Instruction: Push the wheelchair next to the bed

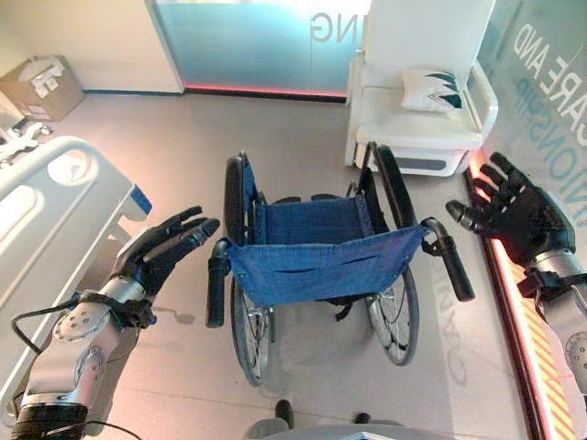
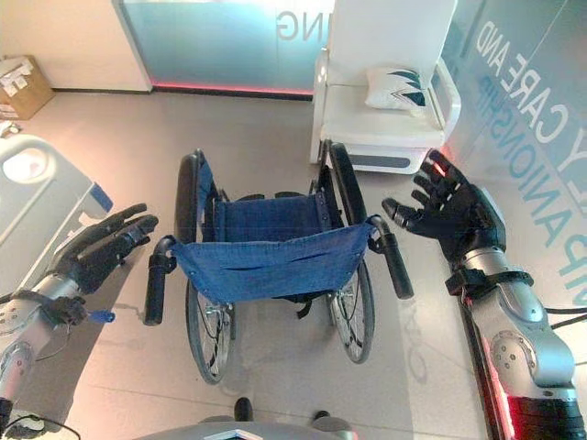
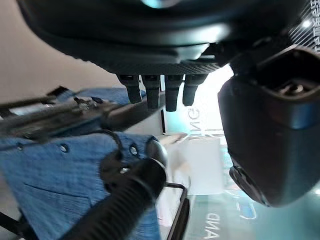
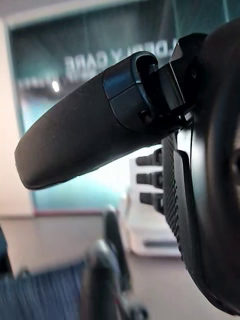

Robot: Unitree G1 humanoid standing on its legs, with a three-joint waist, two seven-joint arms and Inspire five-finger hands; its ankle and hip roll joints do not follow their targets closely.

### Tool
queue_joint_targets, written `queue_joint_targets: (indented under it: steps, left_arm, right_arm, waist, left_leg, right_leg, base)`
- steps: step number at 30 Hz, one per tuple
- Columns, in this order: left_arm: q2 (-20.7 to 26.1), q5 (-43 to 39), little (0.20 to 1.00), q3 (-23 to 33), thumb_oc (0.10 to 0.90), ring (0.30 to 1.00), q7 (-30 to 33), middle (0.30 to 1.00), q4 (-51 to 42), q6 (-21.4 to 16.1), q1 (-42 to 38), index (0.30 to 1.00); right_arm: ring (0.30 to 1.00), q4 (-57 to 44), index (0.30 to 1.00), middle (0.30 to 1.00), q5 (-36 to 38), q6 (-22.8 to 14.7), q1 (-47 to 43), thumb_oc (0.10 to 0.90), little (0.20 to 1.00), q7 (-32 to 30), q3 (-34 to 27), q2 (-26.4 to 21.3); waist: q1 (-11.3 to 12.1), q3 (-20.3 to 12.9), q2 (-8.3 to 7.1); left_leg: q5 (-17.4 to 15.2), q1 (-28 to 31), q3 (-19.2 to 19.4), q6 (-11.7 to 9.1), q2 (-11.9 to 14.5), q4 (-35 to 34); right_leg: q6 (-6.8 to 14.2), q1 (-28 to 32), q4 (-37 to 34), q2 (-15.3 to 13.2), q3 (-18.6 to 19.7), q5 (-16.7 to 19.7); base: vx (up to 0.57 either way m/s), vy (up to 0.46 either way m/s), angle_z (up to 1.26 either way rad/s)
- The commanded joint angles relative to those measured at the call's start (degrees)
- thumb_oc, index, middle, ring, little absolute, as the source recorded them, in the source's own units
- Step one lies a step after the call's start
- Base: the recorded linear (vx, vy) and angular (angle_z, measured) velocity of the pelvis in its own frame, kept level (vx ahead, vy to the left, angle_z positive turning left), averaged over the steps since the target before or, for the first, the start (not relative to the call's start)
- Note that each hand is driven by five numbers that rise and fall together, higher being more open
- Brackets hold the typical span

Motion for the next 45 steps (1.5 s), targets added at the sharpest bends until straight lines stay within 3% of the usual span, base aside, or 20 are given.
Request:
queue_joint_targets:
  steps: [1, 12, 19, 26, 40, 45]
  left_arm:
    - [5.6, 0.16, 0.9, 5.3, 0.8, 0.9, 2.78, 0.9, -2.9, -7.35, -3.6, 0.9]
    - [3.52, 0.08, 0.9, 4.35, 0.8, 0.9, 5.87, 0.9, -4.37, -8.66, -2.49, 0.9]
    - [2.6, 0.58, 0.9, 2.55, 0.8, 0.9, 6.85, 0.9, -4.41, -8.98, -2.92, 0.9]
    - [2.66, 0.47, 0.9, 0.93, 0.8, 0.9, 7.46, 0.9, -4.31, -8.7, -3.9, 0.9]
    - [2.96, 0.57, 0.9, -0.25, 0.8, 0.9, 7.23, 0.9, -3.44, -8.62, -4.52, 0.9]
    - [3.04, 0.42, 0.9, 0.49, 0.8, 0.9, 6.77, 0.9, -3.32, -8.6, -3.85, 0.9]
  right_arm:
    - [0.9, -3.86, 0.9, 0.9, -2.06, -0.99, -4.09, 0.8, 0.9, 1.52, -1.57, -4.71]
    - [0.9, -4.2, 0.9, 0.9, -3.42, 5.07, -1.33, 0.8, 0.9, 6.17, 1.84, -4.33]
    - [0.9, -3.11, 0.9, 0.9, -1.0, 4.54, -2.18, 0.8, 0.9, 5.89, 5.86, -2.59]
    - [0.9, 0.36, 0.9, 0.9, -0.52, 6.51, -3.58, 0.8, 0.9, 5.44, 8.69, -1.99]
    - [0.9, 0.87, 0.9, 0.9, 0.03, 3.04, -5.21, 0.8, 0.9, 6.84, 10.78, -2.38]
    - [0.9, -1.77, 0.9, 0.9, 0.98, -0.58, -4.26, 0.8, 0.9, 6.57, 9.6, -2.46]
  waist:
    - [-0.5, -4.41, -0.85]
    - [-0.44, -3.73, -1.49]
    - [0.13, -3.5, -1.6]
    - [0.9, -3.43, -1.76]
    - [1.8, -2.77, -1.85]
    - [1.55, -2.65, -1.71]
  left_leg:
    - [-4.64, 1.27, 3.49, -0.06, -2.35, 0.21]
    - [-4.34, 1.15, 3.55, -0.05, -2.5, 0.21]
    - [-4.17, 1.07, 3.52, -0.03, -2.59, 0.21]
    - [-4.01, 1.01, 3.05, -0.06, -2.73, 0.21]
    - [-3.81, 1.0, 2.46, -0.06, -2.86, 0.21]
    - [-3.87, 0.98, 2.52, -0.01, -2.88, 0.21]
  right_leg:
    - [0.23, -4.19, 1.73, 1.09, 1.14, 2.98]
    - [0.37, -4.62, 2.23, 1.07, 1.03, 3.01]
    - [0.45, -4.65, 2.37, 0.94, 0.51, 3.04]
    - [0.54, -4.51, 2.41, 0.81, -0.17, 3.09]
    - [0.67, -4.41, 3.15, 0.54, -1.3, 2.9]
    - [0.78, -4.66, 3.48, 0.47, -1.26, 2.81]
  base:
    - [-0.01, -0.003, -0.06]
    - [0.0, 0.0, 0.0]
    - [0.0, 0.0, 0.0]
    - [0.0, 0.0, 0.0]
    - [0.01, -0.003, 0.01]
    - [0.0, 0.0, 0.0]
